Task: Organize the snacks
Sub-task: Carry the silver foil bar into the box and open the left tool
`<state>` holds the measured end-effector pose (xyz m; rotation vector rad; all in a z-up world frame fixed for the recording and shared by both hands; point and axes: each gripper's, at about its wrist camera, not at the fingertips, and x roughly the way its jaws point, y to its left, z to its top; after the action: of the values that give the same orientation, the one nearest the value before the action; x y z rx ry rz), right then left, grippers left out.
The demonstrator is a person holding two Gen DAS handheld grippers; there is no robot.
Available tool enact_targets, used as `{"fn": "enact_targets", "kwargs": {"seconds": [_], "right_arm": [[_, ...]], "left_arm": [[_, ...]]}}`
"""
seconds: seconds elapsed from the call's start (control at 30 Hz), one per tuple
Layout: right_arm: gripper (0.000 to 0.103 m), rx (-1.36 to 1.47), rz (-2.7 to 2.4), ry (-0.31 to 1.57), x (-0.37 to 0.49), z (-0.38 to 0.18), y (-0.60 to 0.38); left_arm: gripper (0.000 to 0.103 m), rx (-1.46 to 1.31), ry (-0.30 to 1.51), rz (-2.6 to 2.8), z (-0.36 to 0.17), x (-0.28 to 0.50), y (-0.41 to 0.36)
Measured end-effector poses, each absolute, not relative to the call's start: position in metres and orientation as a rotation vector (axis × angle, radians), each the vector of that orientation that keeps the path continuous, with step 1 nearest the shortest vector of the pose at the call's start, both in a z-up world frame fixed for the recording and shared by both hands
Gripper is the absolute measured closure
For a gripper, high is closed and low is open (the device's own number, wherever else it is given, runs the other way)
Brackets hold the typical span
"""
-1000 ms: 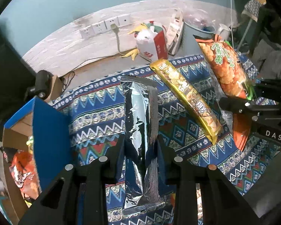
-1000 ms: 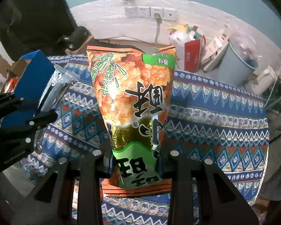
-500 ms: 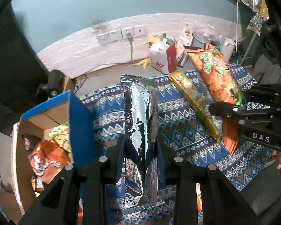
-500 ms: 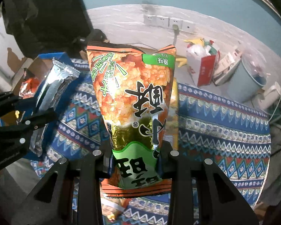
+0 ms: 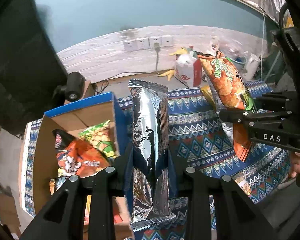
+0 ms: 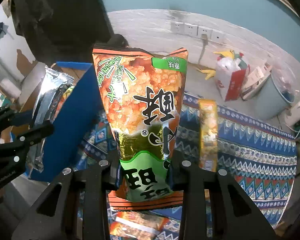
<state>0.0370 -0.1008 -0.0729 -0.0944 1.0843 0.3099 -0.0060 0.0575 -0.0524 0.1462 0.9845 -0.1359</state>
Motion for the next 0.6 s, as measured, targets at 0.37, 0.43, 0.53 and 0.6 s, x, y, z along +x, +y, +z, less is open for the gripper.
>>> {"fn": "enact_targets", "kwargs": {"seconds": [0.37, 0.43, 0.53, 0.6], "right_arm": [[0.071, -0.115, 0.359, 1.072, 0.045, -0.066, -0.059], [0.071, -0.120, 0.370, 1.072, 0.046, -0.065, -0.050], [0.071, -0.128, 0.385, 1.068, 0.048, -0.063, -0.037], [0.071, -0.133, 0.396, 1.066, 0.048, -0.062, -0.029]], "left_arm": [[0.071, 0.091, 0.972, -0.090, -0.046, -0.016, 0.099], [0.071, 0.078, 0.970, -0.079, -0.045, -0.018, 0.108], [0.071, 0.072, 0.964, -0.058, -0.045, -0.021, 0.118], [0.071, 0.060, 0.961, -0.045, -0.045, -0.024, 0.129]]}}
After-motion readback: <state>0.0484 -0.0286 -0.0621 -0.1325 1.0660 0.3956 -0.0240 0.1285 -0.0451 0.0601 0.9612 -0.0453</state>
